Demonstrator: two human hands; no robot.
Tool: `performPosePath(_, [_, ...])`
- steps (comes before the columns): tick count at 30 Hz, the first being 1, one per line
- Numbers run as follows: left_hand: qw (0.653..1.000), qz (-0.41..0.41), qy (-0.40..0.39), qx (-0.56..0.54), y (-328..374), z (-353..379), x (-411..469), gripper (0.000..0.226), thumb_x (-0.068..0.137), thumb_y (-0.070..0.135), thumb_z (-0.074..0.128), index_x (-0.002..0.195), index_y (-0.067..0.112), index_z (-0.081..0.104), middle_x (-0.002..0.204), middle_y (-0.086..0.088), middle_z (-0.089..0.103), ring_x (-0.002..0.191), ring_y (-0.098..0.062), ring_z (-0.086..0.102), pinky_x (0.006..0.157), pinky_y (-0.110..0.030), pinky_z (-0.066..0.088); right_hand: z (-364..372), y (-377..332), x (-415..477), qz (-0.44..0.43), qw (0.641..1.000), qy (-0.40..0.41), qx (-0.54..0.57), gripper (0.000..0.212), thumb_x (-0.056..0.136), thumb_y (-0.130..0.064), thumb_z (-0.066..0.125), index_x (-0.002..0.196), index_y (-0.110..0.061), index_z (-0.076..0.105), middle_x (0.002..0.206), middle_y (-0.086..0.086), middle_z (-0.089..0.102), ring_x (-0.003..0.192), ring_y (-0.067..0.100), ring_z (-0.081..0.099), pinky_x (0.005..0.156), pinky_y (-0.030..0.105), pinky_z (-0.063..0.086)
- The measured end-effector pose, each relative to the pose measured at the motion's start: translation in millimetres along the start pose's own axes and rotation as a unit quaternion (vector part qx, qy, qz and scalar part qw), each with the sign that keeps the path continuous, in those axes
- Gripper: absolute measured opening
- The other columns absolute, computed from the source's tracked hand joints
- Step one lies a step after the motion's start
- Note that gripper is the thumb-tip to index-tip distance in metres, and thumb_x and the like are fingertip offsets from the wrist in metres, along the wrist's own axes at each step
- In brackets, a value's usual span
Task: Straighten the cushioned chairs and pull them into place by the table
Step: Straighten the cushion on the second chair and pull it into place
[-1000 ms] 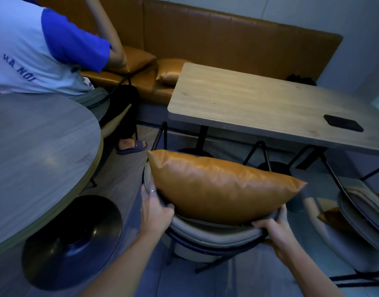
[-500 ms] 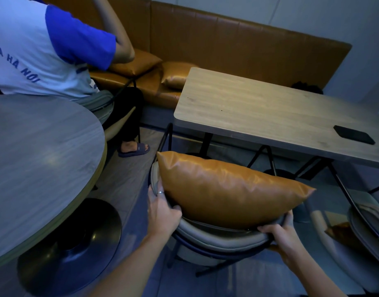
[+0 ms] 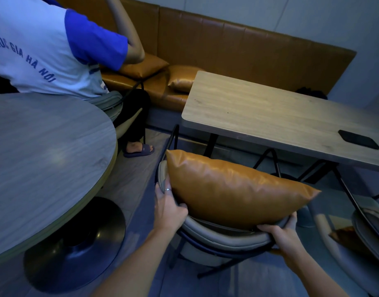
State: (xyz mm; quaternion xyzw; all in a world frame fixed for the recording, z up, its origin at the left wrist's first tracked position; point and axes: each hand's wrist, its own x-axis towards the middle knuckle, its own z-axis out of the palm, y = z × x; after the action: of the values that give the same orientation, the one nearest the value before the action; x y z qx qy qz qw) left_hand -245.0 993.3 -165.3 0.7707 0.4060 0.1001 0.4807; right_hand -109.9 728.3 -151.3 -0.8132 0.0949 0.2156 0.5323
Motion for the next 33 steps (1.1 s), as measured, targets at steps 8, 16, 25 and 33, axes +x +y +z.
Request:
performPosePath(8, [1.0, 0.011, -0.001, 0.001, -1, 6, -7, 0.094, 0.084, 0.013, 0.063, 0.16, 0.029, 0.009, 0.168, -0.018, 0.002, 0.149, -0.043, 0.025, 0.116, -0.049, 0.034, -7, 4, -2, -0.015, 1.0, 0.013, -0.013, 0.099, 0.088, 0.006, 0.068, 0.156, -0.043, 0.016, 0.132, 0.007, 0.045, 0.086, 0.026, 0.053, 0.071, 0.053, 0.054])
performPosePath(16, [1.0, 0.023, -0.004, -0.003, 1, 14, -19, 0.096, 0.084, 0.015, 0.063, 0.16, 0.034, 0.007, 0.169, -0.014, 0.001, 0.152, -0.04, 0.02, 0.116, -0.05, 0.033, -19, 15, -5, -0.006, 0.999, 0.031, -0.013, 0.093, 0.086, 0.009, 0.067, 0.152, -0.037, 0.022, 0.131, 0.011, 0.048, 0.087, 0.03, 0.054, 0.068, 0.051, 0.052])
performPosePath(25, [0.999, 0.042, -0.006, -0.013, -2, 16, -25, 0.099, 0.08, 0.016, 0.064, 0.16, 0.037, 0.008, 0.166, -0.01, 0.011, 0.146, -0.038, 0.032, 0.112, -0.049, 0.04, -26, 19, -3, 0.035, 0.999, 0.031, -0.022, 0.091, 0.086, 0.009, 0.065, 0.15, -0.042, 0.023, 0.134, 0.007, 0.044, 0.103, 0.044, 0.052, 0.084, 0.066, 0.055])
performPosePath(33, [0.999, 0.038, -0.005, -0.015, 4, 19, -29, 0.1, 0.083, 0.014, 0.065, 0.159, 0.039, 0.006, 0.167, -0.012, 0.008, 0.148, -0.037, 0.029, 0.112, -0.044, 0.036, -31, 16, 2, 0.019, 0.999, 0.044, -0.015, 0.087, 0.084, 0.013, 0.064, 0.151, -0.031, 0.028, 0.128, 0.014, 0.051, 0.082, 0.034, 0.055, 0.064, 0.046, 0.052])
